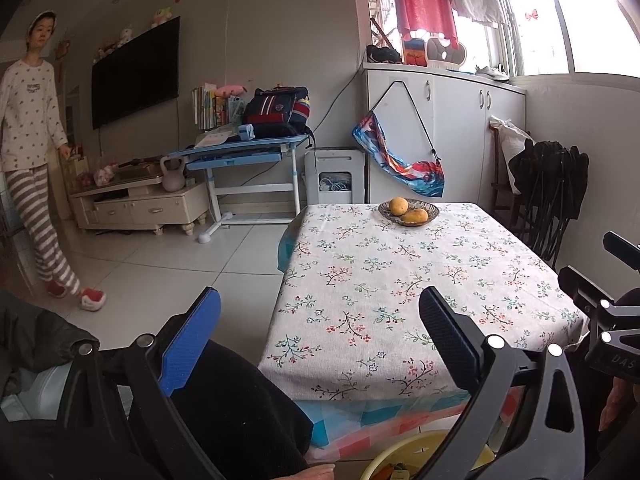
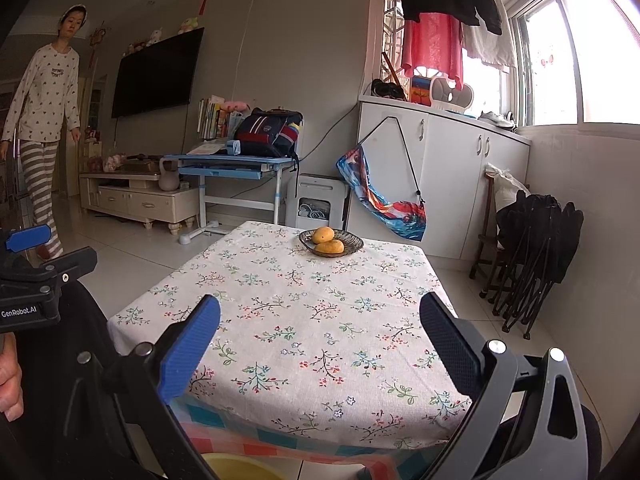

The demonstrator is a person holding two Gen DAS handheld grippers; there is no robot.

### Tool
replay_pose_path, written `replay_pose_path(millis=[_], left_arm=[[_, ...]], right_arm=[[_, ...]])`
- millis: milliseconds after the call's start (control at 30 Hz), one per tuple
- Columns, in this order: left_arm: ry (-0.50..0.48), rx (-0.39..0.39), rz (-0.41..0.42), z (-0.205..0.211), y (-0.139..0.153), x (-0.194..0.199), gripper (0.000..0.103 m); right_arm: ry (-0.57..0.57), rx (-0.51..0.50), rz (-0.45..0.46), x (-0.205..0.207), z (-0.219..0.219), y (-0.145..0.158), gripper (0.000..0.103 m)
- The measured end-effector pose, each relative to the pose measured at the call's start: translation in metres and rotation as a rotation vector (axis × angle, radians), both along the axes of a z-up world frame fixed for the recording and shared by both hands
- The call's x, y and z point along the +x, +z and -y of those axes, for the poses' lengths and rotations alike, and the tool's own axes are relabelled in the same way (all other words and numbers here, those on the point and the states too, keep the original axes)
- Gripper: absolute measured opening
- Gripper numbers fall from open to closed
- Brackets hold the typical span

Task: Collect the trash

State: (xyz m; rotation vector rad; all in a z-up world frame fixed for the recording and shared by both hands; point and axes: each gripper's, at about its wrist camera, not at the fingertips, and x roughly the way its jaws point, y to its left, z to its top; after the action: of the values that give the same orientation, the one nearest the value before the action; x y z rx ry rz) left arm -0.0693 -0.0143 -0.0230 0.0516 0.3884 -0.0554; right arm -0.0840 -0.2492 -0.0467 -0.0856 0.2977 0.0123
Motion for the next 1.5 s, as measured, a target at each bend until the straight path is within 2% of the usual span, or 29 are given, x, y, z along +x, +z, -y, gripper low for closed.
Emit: replay_pose_path(millis=[1500], left_arm=[[0.028, 0.031, 0.026, 0.0022, 0.0050, -0.0036, 0.096]], right_arm=[[0.008, -0.020, -0.007, -0.0021, 0.0013, -0.0035, 0.096]])
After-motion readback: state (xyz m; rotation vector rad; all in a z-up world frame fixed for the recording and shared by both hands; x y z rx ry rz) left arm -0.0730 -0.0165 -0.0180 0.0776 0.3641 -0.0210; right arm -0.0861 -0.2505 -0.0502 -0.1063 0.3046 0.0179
